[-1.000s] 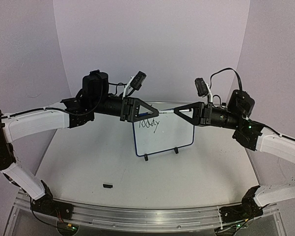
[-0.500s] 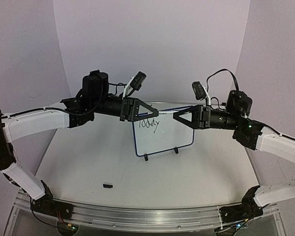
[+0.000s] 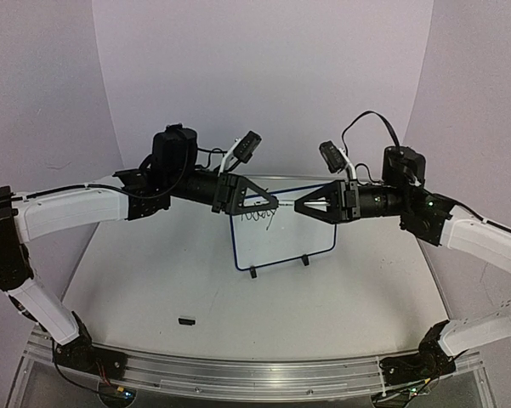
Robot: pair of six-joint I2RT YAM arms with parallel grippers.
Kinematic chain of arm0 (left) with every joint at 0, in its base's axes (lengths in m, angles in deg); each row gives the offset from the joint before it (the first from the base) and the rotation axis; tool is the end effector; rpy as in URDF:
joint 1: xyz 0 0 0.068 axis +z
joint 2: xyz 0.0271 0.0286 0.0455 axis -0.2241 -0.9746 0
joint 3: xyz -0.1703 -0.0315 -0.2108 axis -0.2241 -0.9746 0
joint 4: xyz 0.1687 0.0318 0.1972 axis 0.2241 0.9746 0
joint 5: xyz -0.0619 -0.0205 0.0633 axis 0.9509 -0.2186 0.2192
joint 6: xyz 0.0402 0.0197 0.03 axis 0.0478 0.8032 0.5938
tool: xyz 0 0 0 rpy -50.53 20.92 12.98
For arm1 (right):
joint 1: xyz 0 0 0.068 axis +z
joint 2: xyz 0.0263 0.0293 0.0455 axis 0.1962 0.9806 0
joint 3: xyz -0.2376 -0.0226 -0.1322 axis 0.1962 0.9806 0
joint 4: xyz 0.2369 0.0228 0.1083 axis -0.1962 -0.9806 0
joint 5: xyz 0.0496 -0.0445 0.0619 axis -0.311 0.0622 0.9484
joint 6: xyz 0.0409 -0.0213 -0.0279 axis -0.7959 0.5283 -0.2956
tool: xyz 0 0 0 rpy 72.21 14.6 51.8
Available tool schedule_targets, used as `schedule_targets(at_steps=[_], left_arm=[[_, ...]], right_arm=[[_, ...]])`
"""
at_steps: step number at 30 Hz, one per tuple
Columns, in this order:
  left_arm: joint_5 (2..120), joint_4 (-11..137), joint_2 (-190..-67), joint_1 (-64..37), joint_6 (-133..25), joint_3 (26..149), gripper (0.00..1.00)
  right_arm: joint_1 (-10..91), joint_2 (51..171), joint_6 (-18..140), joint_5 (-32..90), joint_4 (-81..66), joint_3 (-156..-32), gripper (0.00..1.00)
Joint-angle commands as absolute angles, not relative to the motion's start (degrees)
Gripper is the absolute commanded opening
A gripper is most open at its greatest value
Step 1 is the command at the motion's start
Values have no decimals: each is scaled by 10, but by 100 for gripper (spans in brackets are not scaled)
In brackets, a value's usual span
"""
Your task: Write a sentence on the whiteboard
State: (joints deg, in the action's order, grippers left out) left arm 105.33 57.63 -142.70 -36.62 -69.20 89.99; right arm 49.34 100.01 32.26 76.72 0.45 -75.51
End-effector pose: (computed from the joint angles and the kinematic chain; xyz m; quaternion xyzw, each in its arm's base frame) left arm 0.2155 -0.2965 0.3591 0.4188 0.6042 -0.6281 0.2550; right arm 0.1990 0.1929 0.3565 -0.3271 0.6484 0.6323 0.2698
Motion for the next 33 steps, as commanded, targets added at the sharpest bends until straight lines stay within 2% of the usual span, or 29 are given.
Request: schedule_targets(at_steps=[1,7,24,29,30,31,33], left_arm=[[1061,574,-1429,-372,-689,924,0],[1056,575,-1435,-376,-686,925,0],[1048,588,-1443,-377,-680,936,0],[1047,591,-1442,-377,-678,936,0],[1045,594,-1440,-376,-676,936,1],[1042,600,-1438,-376,-673,937,6],[1028,625,-1432,-376,-659,942,30]], right_arm=[[496,1011,336,783,5,-788,42],[500,1024,338,785,7,-797,37],[507,1034,341,797,7,-799,16],[507,1034,342,798,7,-797,0],[507,1033,343,791,7,-795,0],[508,1031,344,782,6,-793,0],[508,1026,349,750,-1,-790,0]])
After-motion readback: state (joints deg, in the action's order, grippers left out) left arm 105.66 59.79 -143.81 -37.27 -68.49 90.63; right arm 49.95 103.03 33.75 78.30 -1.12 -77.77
